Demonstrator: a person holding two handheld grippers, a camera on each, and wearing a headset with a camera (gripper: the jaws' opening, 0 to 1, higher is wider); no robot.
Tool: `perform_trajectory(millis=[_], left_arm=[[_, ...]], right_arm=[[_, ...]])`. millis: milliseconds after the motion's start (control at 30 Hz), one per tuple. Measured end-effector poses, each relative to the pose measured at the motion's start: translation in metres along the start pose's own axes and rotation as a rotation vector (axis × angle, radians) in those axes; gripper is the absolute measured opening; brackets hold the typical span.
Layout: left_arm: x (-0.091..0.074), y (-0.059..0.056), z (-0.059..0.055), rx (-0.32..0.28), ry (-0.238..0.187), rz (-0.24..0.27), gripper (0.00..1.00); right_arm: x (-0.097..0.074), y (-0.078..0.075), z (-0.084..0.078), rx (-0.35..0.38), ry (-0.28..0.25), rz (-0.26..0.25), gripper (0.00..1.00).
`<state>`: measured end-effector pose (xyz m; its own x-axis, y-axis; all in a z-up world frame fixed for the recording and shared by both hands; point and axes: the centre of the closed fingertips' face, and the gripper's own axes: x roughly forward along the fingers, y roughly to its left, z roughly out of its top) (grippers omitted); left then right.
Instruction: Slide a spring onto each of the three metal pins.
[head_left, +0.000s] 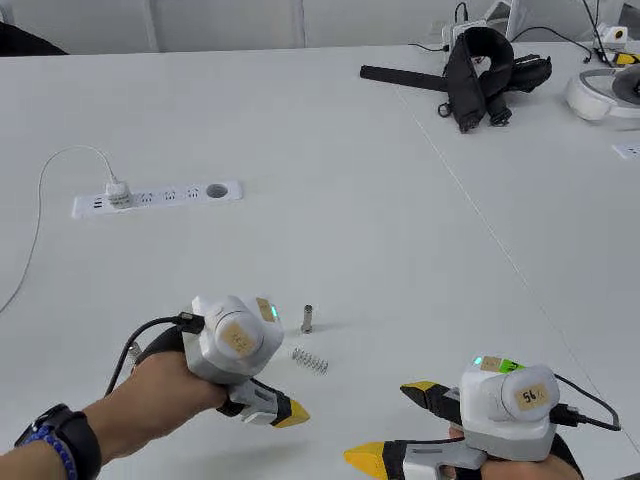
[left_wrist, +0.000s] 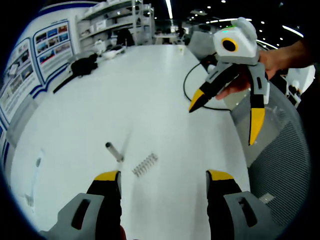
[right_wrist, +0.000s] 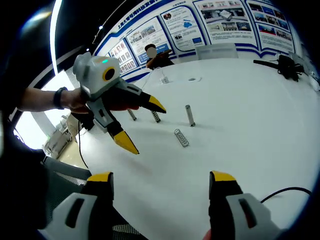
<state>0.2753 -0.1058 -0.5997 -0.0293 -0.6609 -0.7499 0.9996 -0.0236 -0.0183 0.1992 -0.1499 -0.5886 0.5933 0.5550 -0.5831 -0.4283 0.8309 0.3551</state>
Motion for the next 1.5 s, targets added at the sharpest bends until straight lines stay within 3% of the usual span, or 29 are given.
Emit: perform_trajectory(millis=[200, 533, 833, 1133, 1367, 1433, 1500], left_arm=[[0.015, 0.003, 0.0, 0.044, 0.032, -0.035, 0.7], [0.04, 0.007, -0.001, 0.041, 0.058, -0.087, 0.65], [0.054, 0.008, -0.019, 0.03, 0.108, -0.104, 0.61], [0.052, 0.009, -0.025, 0.014, 0.104, -0.086, 0.48], [0.053, 0.015, -0.023, -0.042, 0.071, -0.048, 0.31], [0.055, 0.02, -0.022, -0.034, 0.065, -0.025, 0.24], [0.055, 0.018, -0.023, -0.041, 0.071, -0.034, 0.21]], right_arm=[[0.003, 0.003, 0.001, -0.003, 0.0, 0.007, 0.8], [-0.001, -0.002, 0.002, 0.012, -0.009, -0.002, 0.8], [-0.007, -0.005, -0.006, 0.028, -0.002, -0.013, 0.79], [-0.004, -0.004, -0.007, 0.042, -0.008, -0.012, 0.78], [-0.002, -0.003, -0.007, 0.045, -0.007, -0.007, 0.78], [-0.002, -0.004, -0.008, 0.045, -0.005, -0.007, 0.78], [-0.003, -0.003, -0.008, 0.042, -0.003, -0.005, 0.78]])
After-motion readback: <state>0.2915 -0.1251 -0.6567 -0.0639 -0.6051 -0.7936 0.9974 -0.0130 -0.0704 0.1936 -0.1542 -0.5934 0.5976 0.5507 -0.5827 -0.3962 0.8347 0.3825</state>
